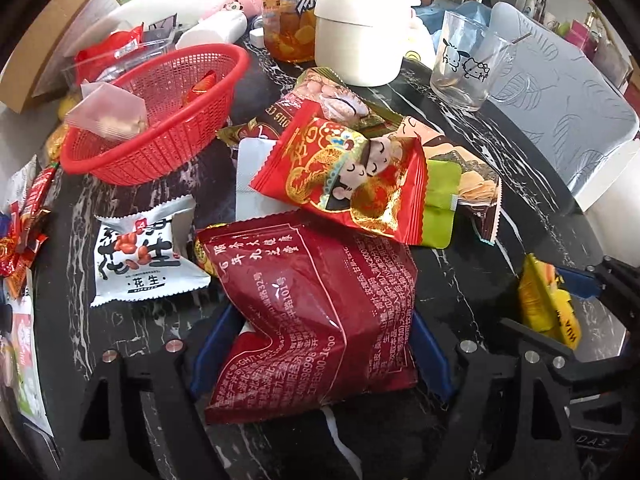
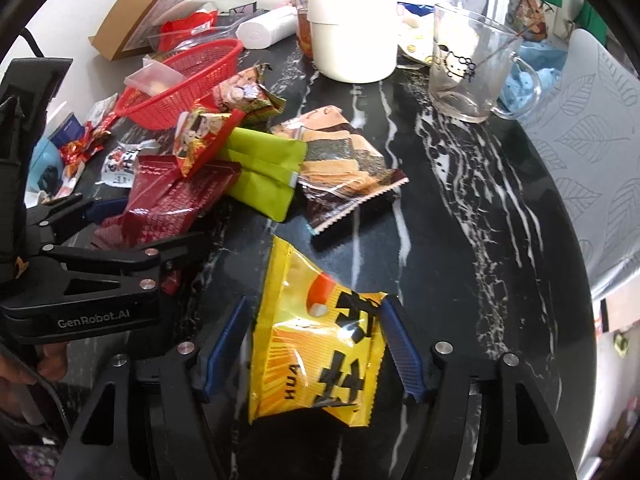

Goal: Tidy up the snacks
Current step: 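Carry the dark red and yellow packets toward the red basket with both grippers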

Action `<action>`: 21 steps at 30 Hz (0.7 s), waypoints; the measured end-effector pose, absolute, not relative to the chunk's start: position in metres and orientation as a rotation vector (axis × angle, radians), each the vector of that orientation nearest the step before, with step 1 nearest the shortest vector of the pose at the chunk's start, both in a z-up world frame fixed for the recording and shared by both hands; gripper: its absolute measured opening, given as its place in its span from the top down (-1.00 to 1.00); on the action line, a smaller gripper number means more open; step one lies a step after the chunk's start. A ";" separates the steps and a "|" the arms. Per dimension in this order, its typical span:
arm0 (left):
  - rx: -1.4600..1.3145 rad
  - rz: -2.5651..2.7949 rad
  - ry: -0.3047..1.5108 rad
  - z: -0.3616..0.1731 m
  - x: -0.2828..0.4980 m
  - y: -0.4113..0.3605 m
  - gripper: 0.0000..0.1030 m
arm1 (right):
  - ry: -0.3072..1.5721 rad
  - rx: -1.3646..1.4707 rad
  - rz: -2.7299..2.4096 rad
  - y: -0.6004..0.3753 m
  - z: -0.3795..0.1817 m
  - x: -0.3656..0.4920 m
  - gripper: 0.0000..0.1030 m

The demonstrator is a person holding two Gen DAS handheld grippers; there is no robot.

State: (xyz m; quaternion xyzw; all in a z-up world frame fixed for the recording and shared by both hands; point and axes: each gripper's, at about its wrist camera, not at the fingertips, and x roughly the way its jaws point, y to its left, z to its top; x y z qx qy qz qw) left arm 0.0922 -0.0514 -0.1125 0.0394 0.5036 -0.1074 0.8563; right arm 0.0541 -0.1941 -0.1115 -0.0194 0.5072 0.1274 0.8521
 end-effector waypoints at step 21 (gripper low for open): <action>-0.007 -0.269 1.075 -0.087 0.044 -0.027 -0.33 | 1.046 0.012 0.312 -0.198 -0.105 0.030 0.06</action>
